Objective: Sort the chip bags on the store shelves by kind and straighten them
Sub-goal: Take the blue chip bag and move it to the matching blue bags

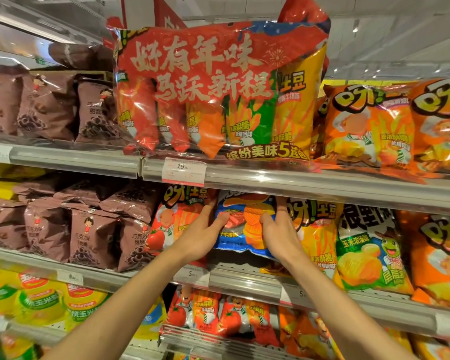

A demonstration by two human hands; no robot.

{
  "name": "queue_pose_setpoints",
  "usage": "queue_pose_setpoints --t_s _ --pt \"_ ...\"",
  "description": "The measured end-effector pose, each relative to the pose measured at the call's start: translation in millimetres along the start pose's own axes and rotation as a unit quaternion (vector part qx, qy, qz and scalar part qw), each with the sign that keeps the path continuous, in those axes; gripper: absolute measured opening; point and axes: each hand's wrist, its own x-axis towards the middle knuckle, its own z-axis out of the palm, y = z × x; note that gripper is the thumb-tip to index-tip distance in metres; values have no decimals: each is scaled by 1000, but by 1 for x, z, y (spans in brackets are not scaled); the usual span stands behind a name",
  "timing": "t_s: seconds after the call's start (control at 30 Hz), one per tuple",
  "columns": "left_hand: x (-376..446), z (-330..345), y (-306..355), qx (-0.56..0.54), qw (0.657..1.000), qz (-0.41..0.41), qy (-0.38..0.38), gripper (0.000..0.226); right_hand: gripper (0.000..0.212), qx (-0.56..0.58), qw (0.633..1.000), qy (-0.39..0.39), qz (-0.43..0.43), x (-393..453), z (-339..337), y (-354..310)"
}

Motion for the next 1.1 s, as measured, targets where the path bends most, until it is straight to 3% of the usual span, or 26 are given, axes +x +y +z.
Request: queue_pose_setpoints --t_s 0.27,0.33,0.43,0.57,0.7,0.83,1.0,1.1 --pt "9 0 -2 -58 998 15 -12 63 42 -22 999 -18 -28 -8 -7 -5" --pt "10 -1 -4 -56 998 32 -9 62 51 -27 999 -20 -31 -7 -10 -3" --pt "13 1 -14 -58 997 44 2 79 71 -25 999 -29 -33 -7 -12 -5" --pt "16 6 -16 -60 997 48 10 62 71 -90 995 -11 -45 -11 -11 -7" --pt "16 7 -15 -49 997 58 22 58 53 -194 963 65 -176 -30 -8 5" --pt "16 6 -18 -35 997 70 25 62 43 -316 896 146 -276 -26 -22 37" --pt "16 4 -19 -39 996 83 20 63 52 -453 862 108 -203 -16 -45 69" --pt "16 2 -22 -52 995 79 14 67 59 -445 872 95 -181 -12 -48 75"
